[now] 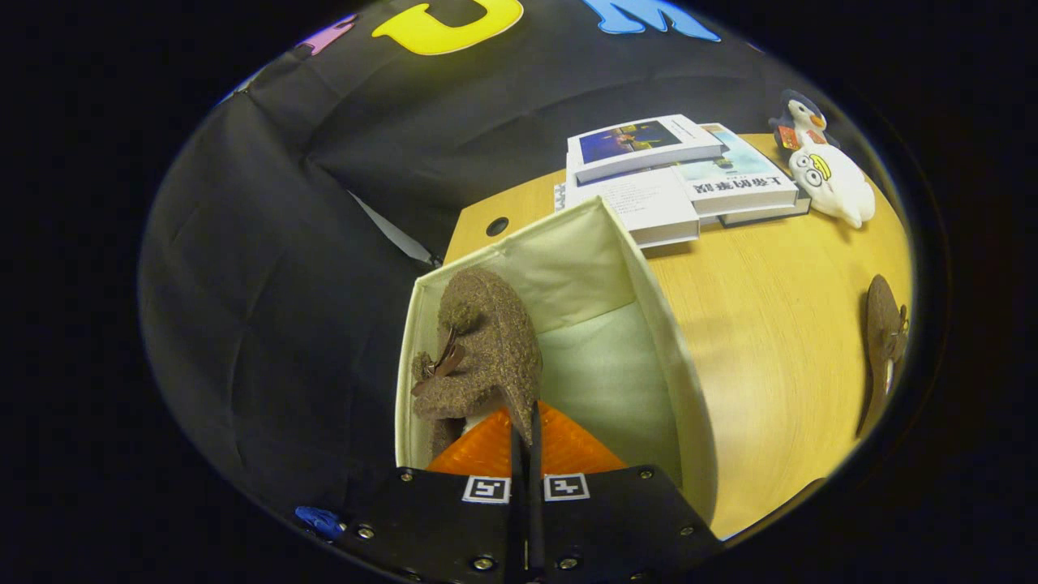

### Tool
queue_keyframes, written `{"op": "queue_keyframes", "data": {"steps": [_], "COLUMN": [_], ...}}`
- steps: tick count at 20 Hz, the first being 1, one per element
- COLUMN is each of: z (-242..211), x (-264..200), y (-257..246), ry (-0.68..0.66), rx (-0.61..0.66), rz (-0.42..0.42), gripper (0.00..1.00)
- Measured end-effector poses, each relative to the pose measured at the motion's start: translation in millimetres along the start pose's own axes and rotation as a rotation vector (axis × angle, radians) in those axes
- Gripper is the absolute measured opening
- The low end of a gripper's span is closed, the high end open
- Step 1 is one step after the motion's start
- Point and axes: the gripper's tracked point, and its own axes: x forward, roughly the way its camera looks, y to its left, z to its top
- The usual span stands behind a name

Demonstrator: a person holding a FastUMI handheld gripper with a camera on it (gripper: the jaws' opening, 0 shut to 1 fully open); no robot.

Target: Open the storage box then place both shoes into the box .Put the left shoe in first, then the right shoe, with the right side of both shoes facing outward in a uniform manner.

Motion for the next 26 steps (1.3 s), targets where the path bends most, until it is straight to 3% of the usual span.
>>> {"op": "queue_keyframes", "data": {"steps": [7, 9, 11, 14, 21, 26], "z": [-27, -31, -35, -28, 8, 41], "x": [24, 26, 23, 10, -57, -102], "y": [4, 9, 18, 26, 19, -14], "ry": [0.043, 0.051, 0.054, 0.019, -0.109, -0.221], "rx": [-0.023, -0.037, -0.061, -0.126, -0.257, -0.295], "rz": [-0.059, -0.037, 0.007, 0.054, 0.095, 0.074], "gripper": [0.01, 0.01, 0.18, 0.98, 0.98, 0.98]}}
